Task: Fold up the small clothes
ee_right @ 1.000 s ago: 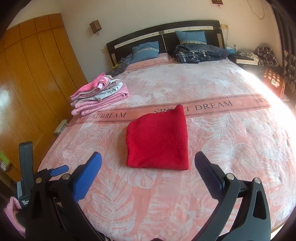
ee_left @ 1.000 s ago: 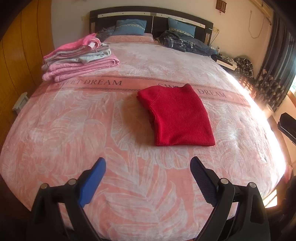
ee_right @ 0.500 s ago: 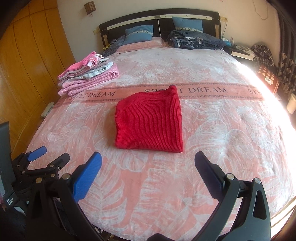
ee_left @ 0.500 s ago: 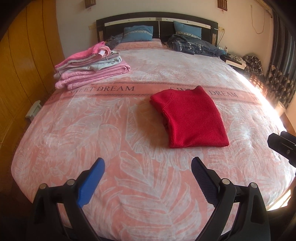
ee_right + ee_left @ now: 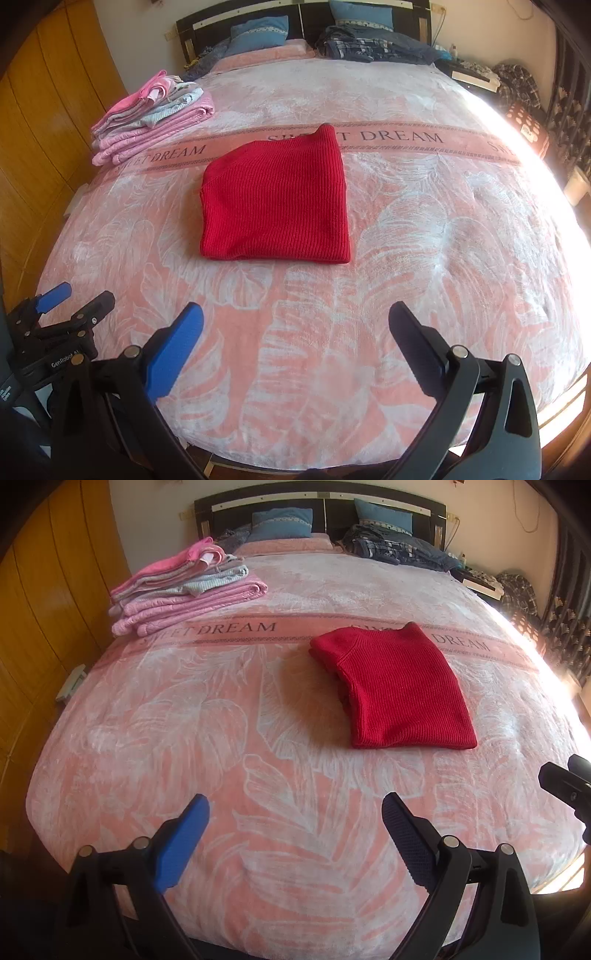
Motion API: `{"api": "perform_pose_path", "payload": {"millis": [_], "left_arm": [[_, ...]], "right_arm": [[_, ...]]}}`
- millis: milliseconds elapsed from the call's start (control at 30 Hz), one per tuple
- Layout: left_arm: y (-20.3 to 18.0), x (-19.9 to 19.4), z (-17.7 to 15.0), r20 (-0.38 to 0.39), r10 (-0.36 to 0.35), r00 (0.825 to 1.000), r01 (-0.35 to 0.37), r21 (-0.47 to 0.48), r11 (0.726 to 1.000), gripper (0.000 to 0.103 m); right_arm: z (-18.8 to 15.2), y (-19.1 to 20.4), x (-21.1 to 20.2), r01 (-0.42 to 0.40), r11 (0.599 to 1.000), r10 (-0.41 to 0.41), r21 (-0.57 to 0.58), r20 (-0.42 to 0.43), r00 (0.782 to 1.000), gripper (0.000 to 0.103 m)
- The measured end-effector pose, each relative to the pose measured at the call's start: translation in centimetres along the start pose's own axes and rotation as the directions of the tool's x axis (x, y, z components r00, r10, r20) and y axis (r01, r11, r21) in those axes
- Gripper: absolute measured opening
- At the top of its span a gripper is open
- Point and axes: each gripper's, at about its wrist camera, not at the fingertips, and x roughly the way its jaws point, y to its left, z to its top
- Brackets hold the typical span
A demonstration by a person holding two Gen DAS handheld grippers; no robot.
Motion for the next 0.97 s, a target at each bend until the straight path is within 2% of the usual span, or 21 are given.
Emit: {"api": "perform_pose_path", "payload": {"millis": [200,600,967], "left_arm": [[-0.2,0.9,-0.4,-0.034,0.001,0.999,-0.001,0.009,1.0,0.095],[-0.4,1.1,-0.4,-0.038,0.0,0.999,0.001,0.017,1.0,0.095],[-0.6,1.2,-0.4,-0.041,-0.004,0.999,0.004,0.017,1.0,0.095]], "right_arm": [[-0.5,0.4,0.9,0.005,1.0,-0.006,-0.018,-0.031,1.0,0.1],[-0.7,-0.1,1.3,0.019,1.0,-0.019,-0.001,-0.041,0.999,0.1],[-0.6,-0.8,2.1,-0.005,0.999,0.008,0.036,-0.09,0.996,0.1]]}}
